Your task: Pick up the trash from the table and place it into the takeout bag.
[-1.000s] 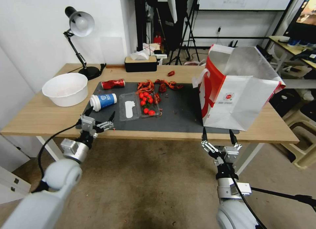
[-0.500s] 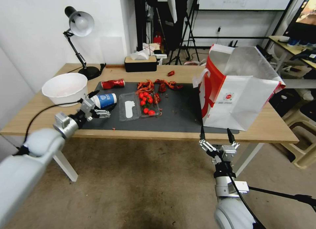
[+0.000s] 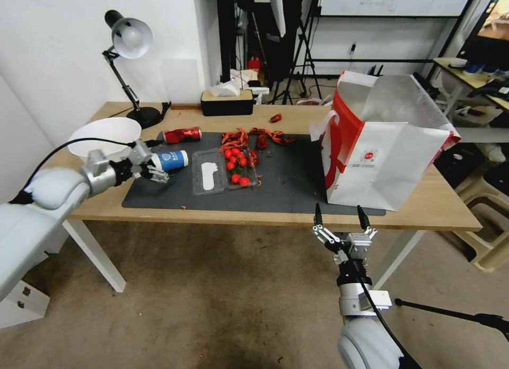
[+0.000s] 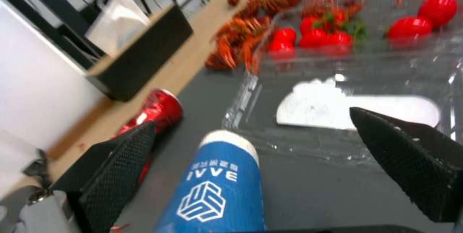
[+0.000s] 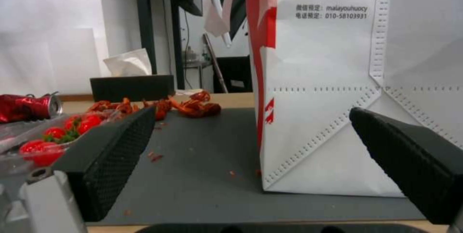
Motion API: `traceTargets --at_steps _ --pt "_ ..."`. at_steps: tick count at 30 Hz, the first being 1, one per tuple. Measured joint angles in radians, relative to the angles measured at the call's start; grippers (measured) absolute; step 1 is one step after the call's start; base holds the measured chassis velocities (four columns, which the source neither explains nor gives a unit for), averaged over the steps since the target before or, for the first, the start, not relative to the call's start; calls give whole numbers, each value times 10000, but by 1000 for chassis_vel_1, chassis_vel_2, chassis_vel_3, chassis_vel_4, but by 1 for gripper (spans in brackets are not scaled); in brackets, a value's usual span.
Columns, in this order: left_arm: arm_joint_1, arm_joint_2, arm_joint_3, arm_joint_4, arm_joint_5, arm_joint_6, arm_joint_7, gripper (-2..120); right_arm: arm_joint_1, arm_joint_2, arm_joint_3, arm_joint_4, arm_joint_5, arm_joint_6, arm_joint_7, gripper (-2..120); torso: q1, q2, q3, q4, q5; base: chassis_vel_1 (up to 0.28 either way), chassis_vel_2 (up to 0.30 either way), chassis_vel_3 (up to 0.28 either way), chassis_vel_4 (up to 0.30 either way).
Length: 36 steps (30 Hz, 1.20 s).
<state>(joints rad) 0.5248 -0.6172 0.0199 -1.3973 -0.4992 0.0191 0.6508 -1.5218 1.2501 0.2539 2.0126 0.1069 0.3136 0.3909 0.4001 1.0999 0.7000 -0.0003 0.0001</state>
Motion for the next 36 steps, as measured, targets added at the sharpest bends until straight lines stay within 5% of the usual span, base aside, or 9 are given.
traceTargets --at_steps 10,36 --pt "-1159 -425 701 1238 922 137 996 100 -54 148 87 36 -78 -12 18 100 0 0 0 4 -2 0 0 0 0" --pt "-1581 47 690 1827 1902 519 2280 100 -2 174 27 -53 -94 14 20 100 0 0 0 4 -1 0 0 0 0"
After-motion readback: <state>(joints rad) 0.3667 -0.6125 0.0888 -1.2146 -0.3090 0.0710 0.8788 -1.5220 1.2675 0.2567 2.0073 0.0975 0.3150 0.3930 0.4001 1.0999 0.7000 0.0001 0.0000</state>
